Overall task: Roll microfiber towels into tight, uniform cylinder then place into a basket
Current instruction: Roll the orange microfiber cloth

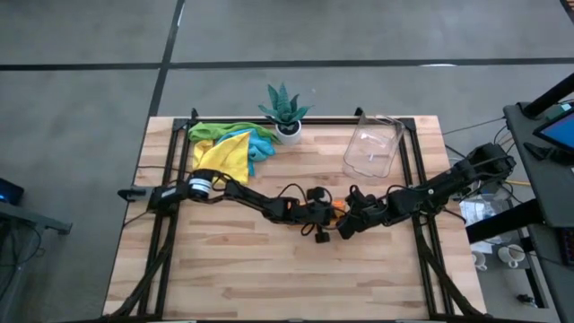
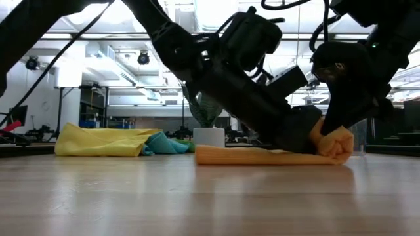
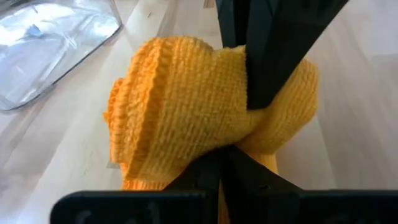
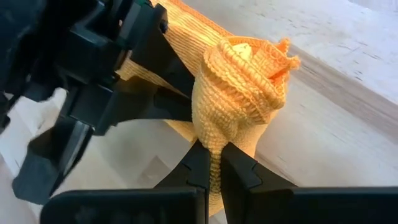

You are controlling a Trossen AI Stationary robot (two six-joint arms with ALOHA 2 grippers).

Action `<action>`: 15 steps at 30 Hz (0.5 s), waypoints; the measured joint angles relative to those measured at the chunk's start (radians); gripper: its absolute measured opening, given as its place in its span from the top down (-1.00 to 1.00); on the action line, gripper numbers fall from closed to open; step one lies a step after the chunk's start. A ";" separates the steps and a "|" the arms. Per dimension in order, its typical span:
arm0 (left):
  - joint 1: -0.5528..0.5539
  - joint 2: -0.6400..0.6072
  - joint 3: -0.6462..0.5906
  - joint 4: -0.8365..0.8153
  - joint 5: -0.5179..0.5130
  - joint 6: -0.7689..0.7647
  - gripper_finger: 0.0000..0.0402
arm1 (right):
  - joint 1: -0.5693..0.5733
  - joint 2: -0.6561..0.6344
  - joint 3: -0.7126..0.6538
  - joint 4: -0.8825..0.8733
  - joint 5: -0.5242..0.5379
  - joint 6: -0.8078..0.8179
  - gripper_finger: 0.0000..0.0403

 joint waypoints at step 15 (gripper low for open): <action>0.008 -0.120 -0.012 -0.284 -0.014 0.078 1.00 | 0.000 0.000 -0.001 -0.002 -0.003 0.000 0.94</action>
